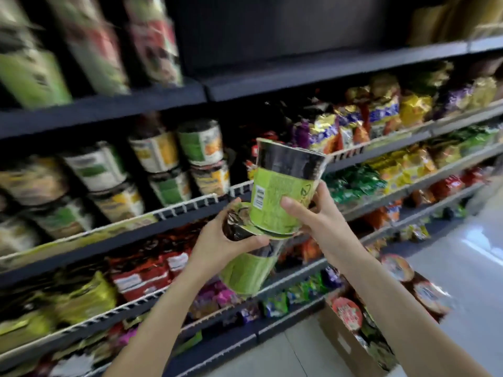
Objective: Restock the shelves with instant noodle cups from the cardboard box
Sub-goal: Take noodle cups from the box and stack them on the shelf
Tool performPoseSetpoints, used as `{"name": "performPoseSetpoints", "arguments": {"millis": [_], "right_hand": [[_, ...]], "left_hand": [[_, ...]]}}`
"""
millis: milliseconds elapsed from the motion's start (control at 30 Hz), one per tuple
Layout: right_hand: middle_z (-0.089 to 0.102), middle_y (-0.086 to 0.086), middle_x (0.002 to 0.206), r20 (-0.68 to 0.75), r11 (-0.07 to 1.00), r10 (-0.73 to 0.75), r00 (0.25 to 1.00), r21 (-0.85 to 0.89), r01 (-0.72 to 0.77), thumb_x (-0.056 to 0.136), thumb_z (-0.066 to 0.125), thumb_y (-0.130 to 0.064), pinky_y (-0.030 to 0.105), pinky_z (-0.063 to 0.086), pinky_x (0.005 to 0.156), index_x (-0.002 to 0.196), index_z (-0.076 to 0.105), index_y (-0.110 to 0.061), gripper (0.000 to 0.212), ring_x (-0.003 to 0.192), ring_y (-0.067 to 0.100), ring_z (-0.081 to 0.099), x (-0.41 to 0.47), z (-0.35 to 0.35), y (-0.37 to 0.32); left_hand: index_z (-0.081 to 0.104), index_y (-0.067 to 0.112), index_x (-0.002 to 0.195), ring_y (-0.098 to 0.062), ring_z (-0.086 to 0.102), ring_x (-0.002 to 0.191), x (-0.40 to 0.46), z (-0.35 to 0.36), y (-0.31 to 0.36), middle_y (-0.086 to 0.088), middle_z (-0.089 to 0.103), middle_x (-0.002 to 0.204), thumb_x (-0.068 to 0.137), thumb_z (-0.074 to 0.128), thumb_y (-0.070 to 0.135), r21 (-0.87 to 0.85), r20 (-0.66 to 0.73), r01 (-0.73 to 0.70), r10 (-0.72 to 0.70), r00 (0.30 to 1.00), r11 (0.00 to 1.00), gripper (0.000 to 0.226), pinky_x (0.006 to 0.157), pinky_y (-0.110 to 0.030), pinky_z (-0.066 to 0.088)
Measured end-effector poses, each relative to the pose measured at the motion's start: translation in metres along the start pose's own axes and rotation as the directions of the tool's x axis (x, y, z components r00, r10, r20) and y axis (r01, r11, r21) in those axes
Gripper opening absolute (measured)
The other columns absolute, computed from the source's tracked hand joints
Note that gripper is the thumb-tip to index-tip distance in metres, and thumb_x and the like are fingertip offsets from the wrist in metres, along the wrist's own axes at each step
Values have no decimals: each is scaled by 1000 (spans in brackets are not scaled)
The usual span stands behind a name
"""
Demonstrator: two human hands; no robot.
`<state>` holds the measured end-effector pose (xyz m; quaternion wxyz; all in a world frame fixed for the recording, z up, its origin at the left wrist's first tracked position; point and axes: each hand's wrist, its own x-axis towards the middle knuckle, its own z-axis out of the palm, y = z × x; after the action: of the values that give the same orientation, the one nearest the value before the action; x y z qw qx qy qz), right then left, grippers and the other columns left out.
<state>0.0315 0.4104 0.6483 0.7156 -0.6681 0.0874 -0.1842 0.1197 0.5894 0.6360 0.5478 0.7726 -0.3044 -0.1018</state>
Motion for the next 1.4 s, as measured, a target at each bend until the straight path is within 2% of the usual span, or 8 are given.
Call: {"name": "performPoseSetpoints", "arguments": {"millis": [67,200,300,400,600,933,1167,1400], "right_hand": [[48,-3,142,74,998,-64,995,-5,64,47,83,-68,53,42,103,145,26,-33,118,128,22,49,6,42,-28],[68,-7,112,178,974,-219,959,100,204,65,83,-41,43,54,87,127,45,-26,74,100,12,67,25,134,-77],[64,-1,117,169,939,-306,937,216,268,68,80,-33,36,55,74,132,35,-23,80,93,8,68,41,214,-106],[63,-3,120,152,895,-394,906,286,341,70,75,-31,38,55,77,134,31,-23,79,98,9,67,56,294,-129],[65,-6,110,172,839,-496,851,348,418,80,72,-27,24,52,67,132,36,-22,64,95,7,66,82,432,-161],[61,-9,116,183,842,-539,822,118,526,74,77,-43,35,49,97,137,38,-25,77,107,8,60,146,573,-187],[55,3,131,249,804,-522,816,-175,568,81,69,-48,33,42,99,140,34,-14,77,122,21,51,183,624,-200],[49,13,130,262,617,-628,733,-406,674,92,56,-29,35,45,86,140,35,-13,54,107,28,56,192,642,-183]], "left_hand": [[49,41,120,20,55,96,-10,-50,14,35,63,98,48,83,61,64,-76,-60,65,995,996,83,81,-7,42],[52,38,125,0,63,102,-24,-158,39,17,69,105,29,74,80,172,-272,-169,212,939,970,107,93,-28,49],[49,34,131,6,62,97,-34,-241,55,21,67,101,29,75,76,293,-370,-217,319,873,931,113,91,-21,47],[54,35,120,7,62,96,-40,-318,68,25,67,98,31,73,80,369,-430,-261,413,803,892,102,93,-25,48],[50,41,122,19,53,98,-48,-440,68,37,58,98,35,76,74,486,-544,-249,513,664,838,97,85,-5,40],[48,27,133,-8,58,111,-12,-555,25,11,63,119,37,75,73,261,-756,-163,306,579,952,110,98,-37,47],[59,21,115,-14,62,100,21,-586,10,7,67,105,35,74,79,93,-820,-75,119,561,993,100,89,-40,53],[48,12,126,-27,59,109,57,-595,1,-7,63,118,67,77,48,68,-871,-11,65,487,998,75,89,-36,49]]}}
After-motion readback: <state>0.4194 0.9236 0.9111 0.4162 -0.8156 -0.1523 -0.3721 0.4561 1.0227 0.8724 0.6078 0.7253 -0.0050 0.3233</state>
